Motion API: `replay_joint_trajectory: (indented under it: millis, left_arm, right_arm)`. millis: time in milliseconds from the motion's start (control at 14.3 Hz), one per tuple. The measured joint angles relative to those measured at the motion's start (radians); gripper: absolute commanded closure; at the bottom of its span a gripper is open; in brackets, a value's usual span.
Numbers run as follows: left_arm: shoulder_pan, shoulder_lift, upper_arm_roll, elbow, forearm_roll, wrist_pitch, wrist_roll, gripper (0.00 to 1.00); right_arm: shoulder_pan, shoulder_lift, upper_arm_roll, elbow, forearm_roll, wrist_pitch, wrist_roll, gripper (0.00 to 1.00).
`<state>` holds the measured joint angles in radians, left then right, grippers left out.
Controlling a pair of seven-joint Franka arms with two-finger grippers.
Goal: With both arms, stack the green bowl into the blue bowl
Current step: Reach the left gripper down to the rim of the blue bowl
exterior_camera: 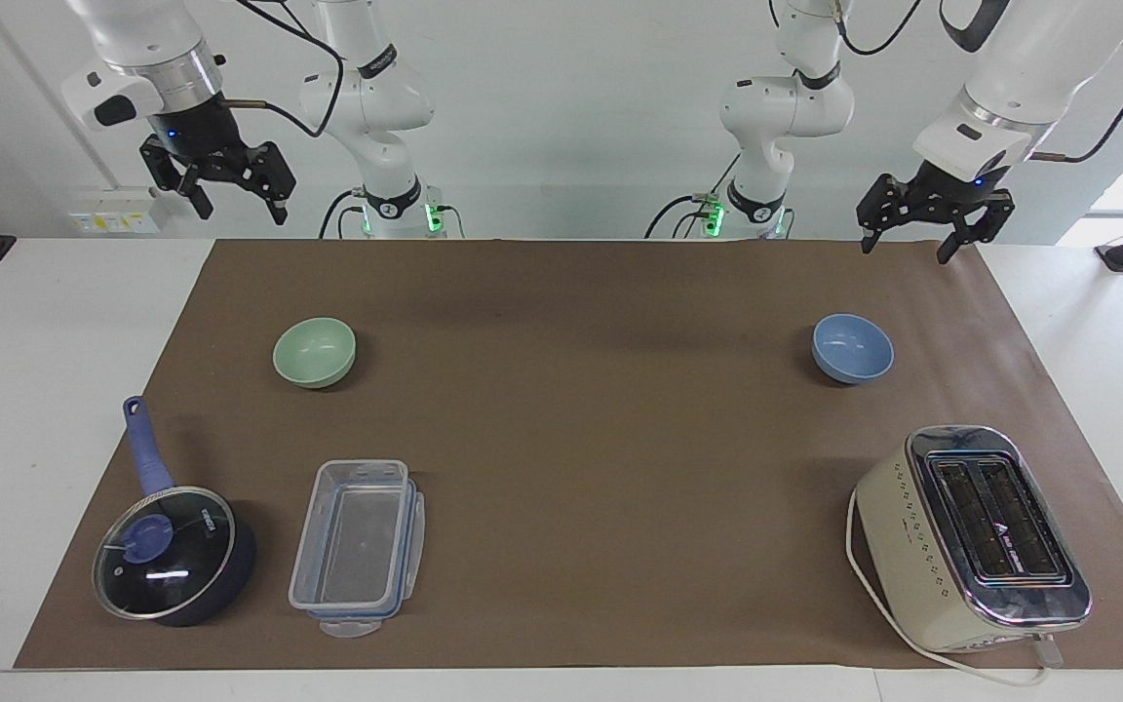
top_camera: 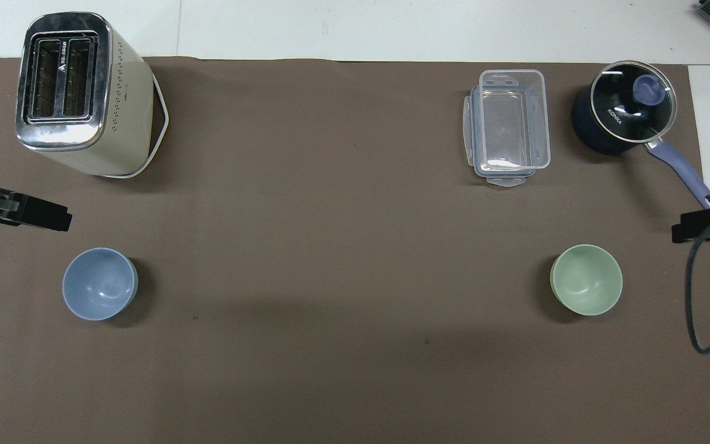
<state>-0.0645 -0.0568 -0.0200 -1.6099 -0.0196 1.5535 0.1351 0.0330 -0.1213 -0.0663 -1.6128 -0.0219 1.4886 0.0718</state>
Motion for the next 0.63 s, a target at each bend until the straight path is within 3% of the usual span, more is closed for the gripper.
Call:
replay_joint_trajectory:
  millis: [631]
  left_arm:
    - [0.233,-0.006,0.009,-0.292,-0.02,0.291,0.23,0.0]
  right_arm:
    - [0.008,0.0,0.008,0.0,0.0,0.0,0.0,0.0]
